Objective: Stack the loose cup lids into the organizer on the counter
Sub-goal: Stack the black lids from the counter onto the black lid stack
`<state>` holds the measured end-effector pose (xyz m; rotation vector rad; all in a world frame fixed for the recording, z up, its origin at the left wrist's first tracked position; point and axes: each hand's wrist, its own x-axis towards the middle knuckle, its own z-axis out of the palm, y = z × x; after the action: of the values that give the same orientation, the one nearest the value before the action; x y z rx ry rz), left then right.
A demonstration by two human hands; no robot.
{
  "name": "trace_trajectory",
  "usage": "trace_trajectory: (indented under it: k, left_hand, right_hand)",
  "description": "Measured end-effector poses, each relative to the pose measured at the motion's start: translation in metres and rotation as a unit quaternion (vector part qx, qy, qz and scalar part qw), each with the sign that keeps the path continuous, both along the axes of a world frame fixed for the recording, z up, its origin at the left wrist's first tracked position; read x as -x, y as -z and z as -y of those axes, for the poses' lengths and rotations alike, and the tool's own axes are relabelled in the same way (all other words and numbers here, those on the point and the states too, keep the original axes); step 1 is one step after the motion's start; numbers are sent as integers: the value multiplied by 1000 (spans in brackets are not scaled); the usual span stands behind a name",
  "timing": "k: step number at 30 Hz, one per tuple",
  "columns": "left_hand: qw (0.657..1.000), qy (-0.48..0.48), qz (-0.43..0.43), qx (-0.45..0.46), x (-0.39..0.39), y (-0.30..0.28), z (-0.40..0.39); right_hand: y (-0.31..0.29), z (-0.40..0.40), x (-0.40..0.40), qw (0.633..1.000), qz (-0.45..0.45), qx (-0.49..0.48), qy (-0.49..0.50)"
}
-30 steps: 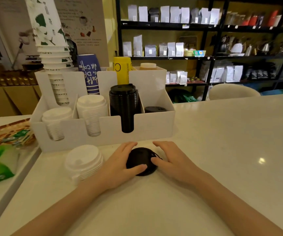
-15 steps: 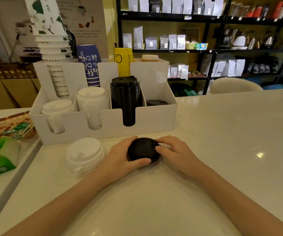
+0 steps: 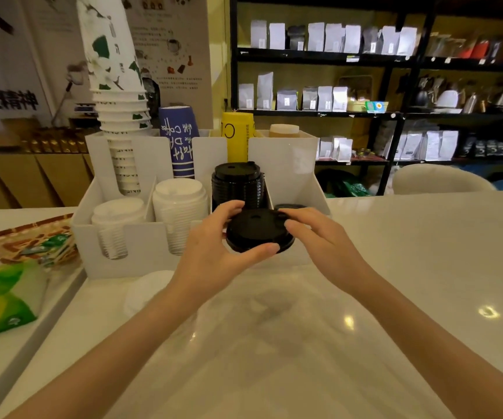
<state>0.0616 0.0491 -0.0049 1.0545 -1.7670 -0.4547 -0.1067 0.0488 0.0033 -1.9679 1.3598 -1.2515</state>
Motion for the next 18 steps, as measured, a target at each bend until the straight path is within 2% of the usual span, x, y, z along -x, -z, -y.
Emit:
trace_trajectory:
  k: [8,15,18]
  left_hand:
    - [993,-61,-59,86,-4,-48,21]
    - [988,-97,-82,84,-6,-63,57]
    - [987,-109,-70,96,-4,-58,76]
  right_hand:
    - [-44,38,-17,993,95,55,-32]
    - [-57,74,-32,981,178,77,-23]
    - [-54,89,-37,980,182,78,-18]
